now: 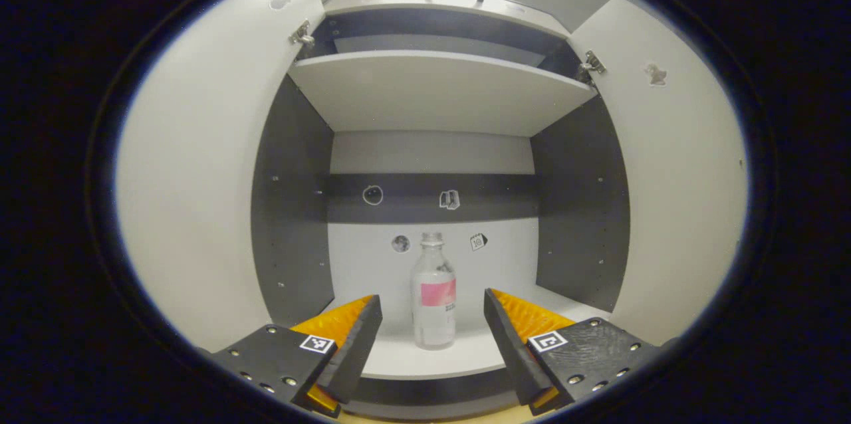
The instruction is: Grasp the bottle in the cabinet with the left hand and place it on the coaster, then close the right door with the right hand and the left door with the left hand.
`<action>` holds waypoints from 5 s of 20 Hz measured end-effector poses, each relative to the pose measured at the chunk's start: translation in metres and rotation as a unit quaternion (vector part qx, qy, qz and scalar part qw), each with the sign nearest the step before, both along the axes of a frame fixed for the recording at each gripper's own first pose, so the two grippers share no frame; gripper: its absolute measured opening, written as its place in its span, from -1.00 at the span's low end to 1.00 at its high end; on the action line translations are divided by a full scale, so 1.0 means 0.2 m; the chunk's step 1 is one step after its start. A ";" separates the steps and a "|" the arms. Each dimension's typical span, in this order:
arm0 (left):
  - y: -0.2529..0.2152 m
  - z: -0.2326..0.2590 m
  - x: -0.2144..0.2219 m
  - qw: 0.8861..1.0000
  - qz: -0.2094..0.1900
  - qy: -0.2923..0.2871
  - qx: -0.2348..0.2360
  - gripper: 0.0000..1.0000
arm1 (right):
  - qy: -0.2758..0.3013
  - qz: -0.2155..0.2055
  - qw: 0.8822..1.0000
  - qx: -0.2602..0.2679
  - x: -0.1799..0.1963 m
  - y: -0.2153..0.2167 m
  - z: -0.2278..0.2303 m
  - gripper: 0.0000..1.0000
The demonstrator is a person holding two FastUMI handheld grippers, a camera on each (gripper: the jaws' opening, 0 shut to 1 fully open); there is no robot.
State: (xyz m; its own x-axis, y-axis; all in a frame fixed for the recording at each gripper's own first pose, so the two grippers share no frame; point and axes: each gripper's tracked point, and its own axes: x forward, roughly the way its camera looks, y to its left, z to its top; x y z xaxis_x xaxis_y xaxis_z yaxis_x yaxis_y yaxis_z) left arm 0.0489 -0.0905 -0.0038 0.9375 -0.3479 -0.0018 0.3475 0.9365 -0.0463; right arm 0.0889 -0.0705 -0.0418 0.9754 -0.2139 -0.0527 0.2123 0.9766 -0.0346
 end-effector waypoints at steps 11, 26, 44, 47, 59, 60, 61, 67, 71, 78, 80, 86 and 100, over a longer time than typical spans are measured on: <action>0.02 -0.01 -0.01 0.999 0.007 0.036 0.023 0.80 | 0.013 -0.065 0.998 -0.012 -0.02 -0.07 -0.04 0.96; 0.14 0.21 -0.29 1.000 0.022 0.001 0.009 0.36 | 0.005 0.009 1.000 -0.005 -0.02 0.06 -0.03 0.96; 0.48 0.04 -1.15 0.999 0.045 0.006 0.012 0.35 | 0.027 0.129 0.991 0.003 -0.22 0.19 -0.06 0.96; 0.51 -0.04 -1.26 0.999 0.043 0.015 0.015 0.35 | 0.031 0.146 0.989 0.006 -0.25 0.22 -0.06 0.96; 0.49 -0.53 -1.76 0.997 0.000 0.072 -0.010 0.36 | 0.050 0.211 0.976 -0.001 -0.28 0.42 -0.08 0.96; 0.48 -0.57 -1.80 0.997 -0.001 0.076 -0.007 0.36 | 0.054 0.215 0.975 0.006 -0.27 0.43 -0.09 0.90; 0.47 -0.62 -1.83 0.997 -0.005 0.082 -0.004 0.36 | 0.059 0.218 0.974 0.010 -0.27 0.45 -0.10 0.92; 0.38 -0.91 -2.04 0.991 -0.029 0.130 0.007 0.36 | 0.078 0.222 0.972 0.015 -0.25 0.46 -0.14 0.96; 0.35 -1.01 -2.10 0.990 -0.026 0.135 -0.005 0.36 | 0.098 0.225 0.969 0.013 -0.26 0.46 -0.18 0.97; 0.32 -1.25 -2.19 0.987 -0.007 0.156 0.021 0.36 | 0.116 0.226 0.967 0.008 -0.26 0.44 -0.23 0.96; 0.33 -1.27 -2.19 0.988 0.002 0.156 0.019 0.36 | 0.121 0.227 0.966 0.005 -0.26 0.43 -0.24 0.97; 0.33 -1.28 -2.24 0.987 0.015 0.158 0.028 0.39 | 0.124 0.229 0.966 0.003 -0.25 0.44 -0.25 0.96; 0.51 -0.69 -2.30 0.991 0.069 0.108 0.041 0.80 | 0.089 0.254 0.963 0.022 -0.22 0.50 -0.15 0.96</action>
State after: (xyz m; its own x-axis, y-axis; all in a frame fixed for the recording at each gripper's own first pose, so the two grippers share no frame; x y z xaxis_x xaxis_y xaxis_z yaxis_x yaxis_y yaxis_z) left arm -0.4116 0.0106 -0.1417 0.9509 -0.2061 -0.2308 0.2054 0.9783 -0.0272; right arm 0.0441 0.0294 -0.0713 0.9284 0.2938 -0.2274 -0.2980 0.9544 0.0166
